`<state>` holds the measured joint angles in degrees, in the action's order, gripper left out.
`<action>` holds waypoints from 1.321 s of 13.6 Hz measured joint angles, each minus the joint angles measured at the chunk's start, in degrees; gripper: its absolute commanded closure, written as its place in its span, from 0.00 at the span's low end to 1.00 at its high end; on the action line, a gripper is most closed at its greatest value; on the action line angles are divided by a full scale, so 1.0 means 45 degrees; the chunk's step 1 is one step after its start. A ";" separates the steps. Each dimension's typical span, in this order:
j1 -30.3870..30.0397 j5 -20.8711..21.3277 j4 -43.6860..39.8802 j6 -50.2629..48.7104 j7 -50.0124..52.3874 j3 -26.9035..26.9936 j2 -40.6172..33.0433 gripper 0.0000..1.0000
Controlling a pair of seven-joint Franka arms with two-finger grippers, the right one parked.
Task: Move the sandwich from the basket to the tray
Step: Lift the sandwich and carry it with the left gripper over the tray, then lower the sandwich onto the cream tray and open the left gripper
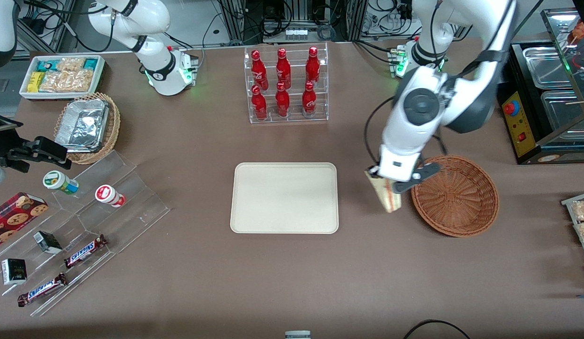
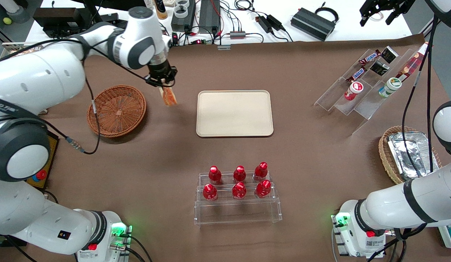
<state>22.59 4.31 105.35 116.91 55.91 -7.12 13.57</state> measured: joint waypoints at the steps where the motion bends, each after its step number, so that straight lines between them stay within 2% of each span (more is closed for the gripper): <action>1: 0.0405 0.0040 -0.0439 0.0016 -0.0001 -0.0002 0.0481 0.83; 5: 0.1819 0.0060 -0.1994 0.0250 -0.0001 -0.0007 0.2408 0.83; 10: 0.3068 0.0146 -0.2282 0.1653 -0.0002 -0.0006 0.3811 0.81; 14: 0.3309 0.0740 -0.2298 0.2289 -0.0004 -0.0001 0.4426 0.81; 18: 0.3309 0.0887 -0.2303 0.2780 -0.0024 0.0042 0.4721 0.79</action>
<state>37.48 8.30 94.99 129.42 55.80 -6.93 34.81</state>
